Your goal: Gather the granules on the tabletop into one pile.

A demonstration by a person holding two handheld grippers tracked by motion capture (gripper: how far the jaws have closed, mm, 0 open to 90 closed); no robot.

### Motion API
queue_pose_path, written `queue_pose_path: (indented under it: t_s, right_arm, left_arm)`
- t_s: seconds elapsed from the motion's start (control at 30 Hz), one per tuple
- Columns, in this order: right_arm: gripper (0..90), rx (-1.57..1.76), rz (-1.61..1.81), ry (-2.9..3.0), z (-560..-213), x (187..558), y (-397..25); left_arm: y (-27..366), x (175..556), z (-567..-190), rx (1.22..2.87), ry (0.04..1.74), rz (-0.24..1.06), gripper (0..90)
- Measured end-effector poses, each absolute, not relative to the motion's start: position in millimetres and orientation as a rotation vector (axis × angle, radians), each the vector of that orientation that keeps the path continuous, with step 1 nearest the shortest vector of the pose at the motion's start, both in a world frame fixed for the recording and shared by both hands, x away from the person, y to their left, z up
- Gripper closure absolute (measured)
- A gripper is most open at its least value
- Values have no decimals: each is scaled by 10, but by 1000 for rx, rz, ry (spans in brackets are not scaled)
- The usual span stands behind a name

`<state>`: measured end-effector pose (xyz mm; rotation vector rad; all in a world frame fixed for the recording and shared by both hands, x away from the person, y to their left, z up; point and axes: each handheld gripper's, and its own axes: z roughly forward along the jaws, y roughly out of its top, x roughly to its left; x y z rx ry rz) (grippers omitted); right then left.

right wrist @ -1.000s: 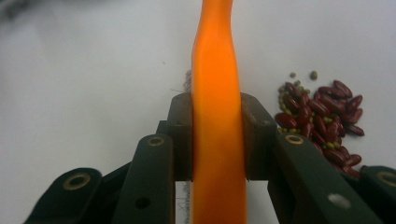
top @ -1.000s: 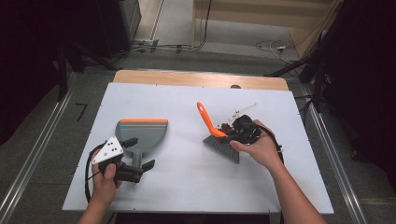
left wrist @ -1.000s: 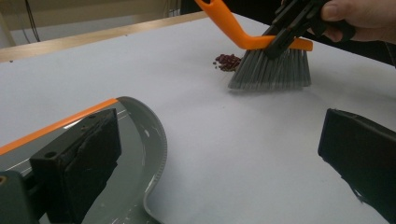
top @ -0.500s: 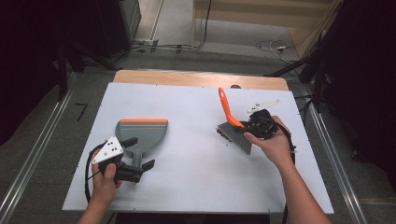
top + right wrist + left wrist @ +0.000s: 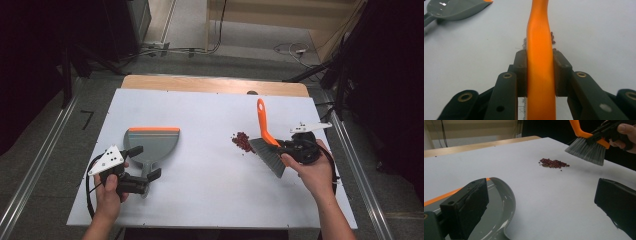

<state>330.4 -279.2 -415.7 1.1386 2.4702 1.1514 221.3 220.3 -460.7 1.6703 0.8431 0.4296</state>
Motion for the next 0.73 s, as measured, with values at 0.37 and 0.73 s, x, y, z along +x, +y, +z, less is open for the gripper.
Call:
queue_pose_path:
  t_s: [0.37,0.73]
  right_arm:
    - [682,1244,1259,2387,-4307,3054,-3184]
    - [682,1276,1266,2371,-4400,3040,-3317]
  left_arm:
    - [2255,2198,-4584,1639,854,435,0]
    - [2267,2208,-4591,1633,863,433,0]
